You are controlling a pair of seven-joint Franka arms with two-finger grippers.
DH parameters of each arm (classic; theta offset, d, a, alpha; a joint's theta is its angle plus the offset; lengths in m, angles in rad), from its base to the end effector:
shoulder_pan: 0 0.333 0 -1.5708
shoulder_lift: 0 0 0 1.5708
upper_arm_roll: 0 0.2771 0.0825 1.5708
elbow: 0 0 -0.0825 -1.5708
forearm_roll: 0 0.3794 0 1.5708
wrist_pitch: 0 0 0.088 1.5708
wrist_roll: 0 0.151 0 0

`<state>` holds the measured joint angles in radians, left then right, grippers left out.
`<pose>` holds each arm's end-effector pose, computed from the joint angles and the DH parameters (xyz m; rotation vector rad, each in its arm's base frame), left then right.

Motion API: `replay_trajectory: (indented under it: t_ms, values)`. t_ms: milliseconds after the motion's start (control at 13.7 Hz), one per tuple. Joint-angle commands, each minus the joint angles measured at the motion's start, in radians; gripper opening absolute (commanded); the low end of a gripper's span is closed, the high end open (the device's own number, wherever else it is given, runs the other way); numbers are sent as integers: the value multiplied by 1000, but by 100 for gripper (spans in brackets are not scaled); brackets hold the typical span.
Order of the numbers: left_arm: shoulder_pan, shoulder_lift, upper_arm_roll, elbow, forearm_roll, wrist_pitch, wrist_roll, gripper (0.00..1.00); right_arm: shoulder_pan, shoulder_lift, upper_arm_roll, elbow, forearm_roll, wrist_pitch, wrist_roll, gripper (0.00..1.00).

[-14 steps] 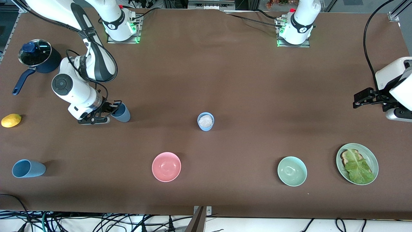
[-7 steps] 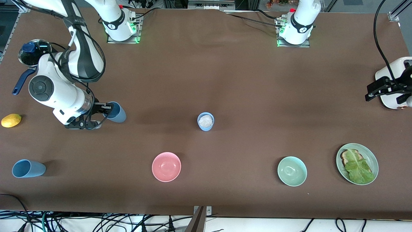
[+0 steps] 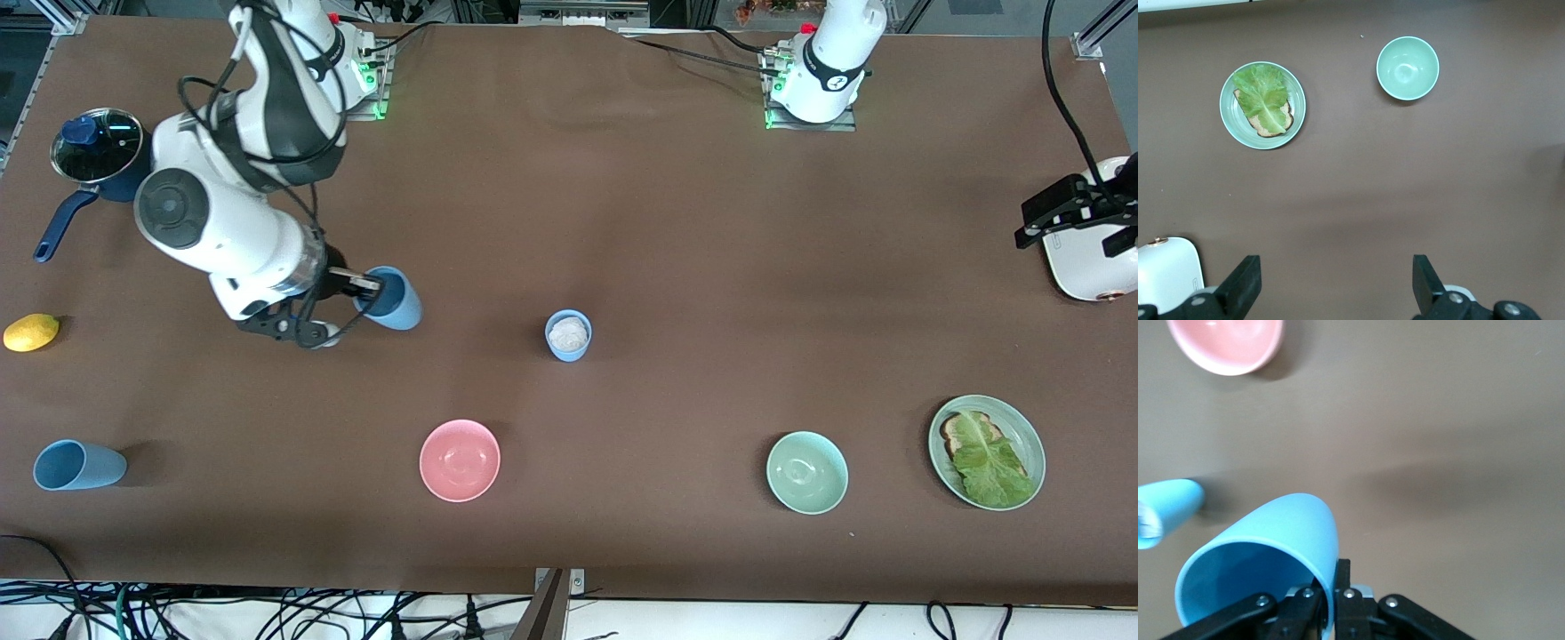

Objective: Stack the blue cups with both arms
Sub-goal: 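Carry the held cup with the right gripper over the placed cup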

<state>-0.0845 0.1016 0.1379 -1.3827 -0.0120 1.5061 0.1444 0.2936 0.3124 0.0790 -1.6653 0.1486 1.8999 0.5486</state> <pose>0.5716 0.0250 0.5667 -3.1338 0.1455 -0.0352 0.5734 0.2396 0.3417 -3.0019 0.3505 0.2145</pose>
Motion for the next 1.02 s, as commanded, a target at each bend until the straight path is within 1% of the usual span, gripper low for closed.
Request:
replay_trajectory:
  t_ms: [0,73,219,365,512,658,950]
  values:
    - [9,-63,-8,-35,-23,-32,11,100,91,121,-4,171,41,-7,150,0]
    - [11,-65,-8,-35,-23,-43,11,100,120,161,-5,218,51,7,204,0]
    - [9,-66,-8,-35,-23,-50,9,100,175,223,-4,275,51,103,264,0]
    - [9,-68,-6,-50,-23,-61,11,100,223,269,-4,289,51,230,330,0]
    - [8,-68,-6,-58,-23,-92,14,100,260,306,-5,289,46,307,370,0]
    - [2,-69,-8,-85,-23,-93,14,100,291,327,-7,288,43,343,372,0]
    - [-11,-77,-8,-118,-22,-96,18,100,305,356,-7,288,19,340,370,0]
